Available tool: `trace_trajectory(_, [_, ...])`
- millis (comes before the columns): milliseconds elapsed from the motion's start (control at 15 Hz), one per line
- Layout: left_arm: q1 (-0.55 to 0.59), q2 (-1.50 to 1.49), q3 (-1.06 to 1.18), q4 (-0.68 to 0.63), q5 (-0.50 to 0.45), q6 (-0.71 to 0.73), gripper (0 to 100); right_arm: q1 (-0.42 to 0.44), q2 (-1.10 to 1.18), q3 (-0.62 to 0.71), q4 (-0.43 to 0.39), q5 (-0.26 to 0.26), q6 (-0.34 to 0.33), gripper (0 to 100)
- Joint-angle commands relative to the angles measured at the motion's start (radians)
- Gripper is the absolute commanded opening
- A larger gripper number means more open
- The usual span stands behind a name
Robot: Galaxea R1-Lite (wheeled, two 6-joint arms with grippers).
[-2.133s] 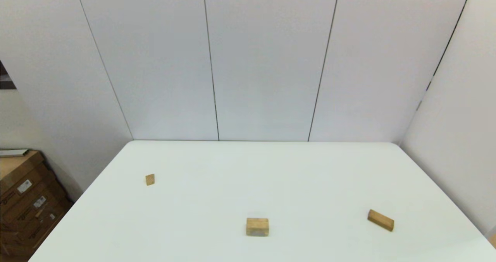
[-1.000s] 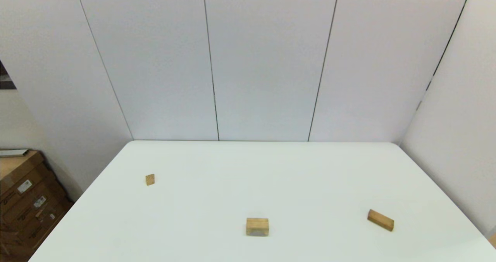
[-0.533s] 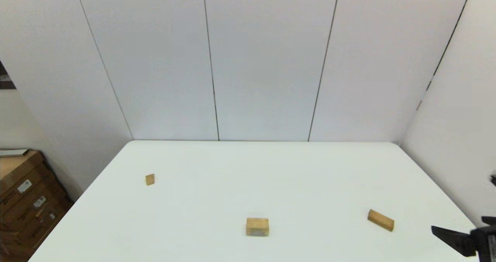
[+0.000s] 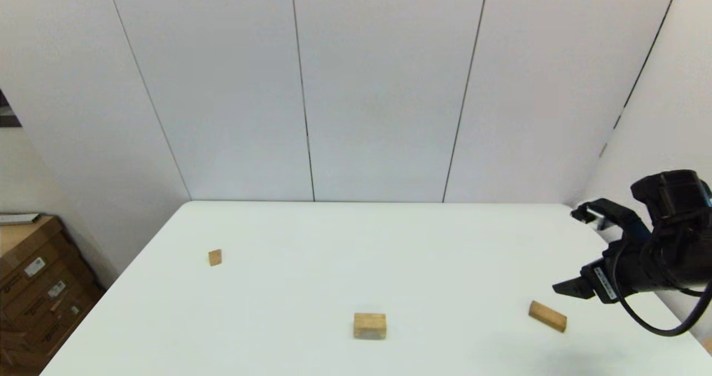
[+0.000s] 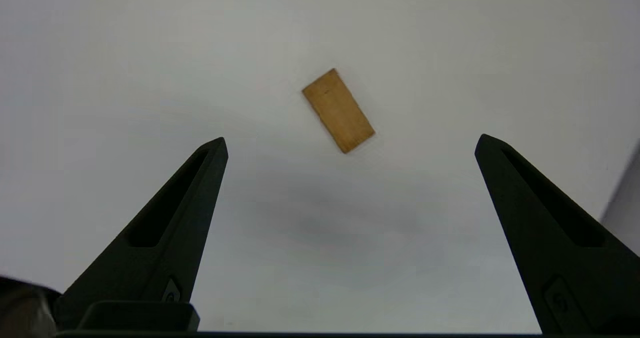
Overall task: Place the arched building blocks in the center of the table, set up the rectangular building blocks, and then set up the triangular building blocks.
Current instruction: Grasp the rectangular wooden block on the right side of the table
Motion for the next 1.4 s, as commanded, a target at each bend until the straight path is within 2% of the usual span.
trace_trajectory(67, [0.0,0.001,0.0,0.0,0.0,0.0,100,-0.071,0.087,-0.013,0.029,0.034,-0.214,100])
trace_trajectory(200, [0.0,0.001,0.0,0.0,0.0,0.0,100,-0.11,0.099,-0.014,0.037,0.024,-0.316,100])
trace_trajectory(400, [0.0,0.001,0.0,0.0,0.0,0.0,100,-0.107,0.147,-0.022,0.032,0.024,-0.375,100])
trace_trajectory(1133, [0.0,0.001,0.0,0.0,0.0,0.0,100,-0.056,0.323,-0.054,0.008,0.024,-0.378,100])
trace_trajectory(1267, [0.0,0.001,0.0,0.0,0.0,0.0,100,-0.039,0.349,-0.05,-0.046,0.024,-0.379,100])
trace_trajectory(1400, [0.0,0.001,0.0,0.0,0.0,0.0,100,-0.024,0.366,-0.05,-0.061,0.024,-0.375,100])
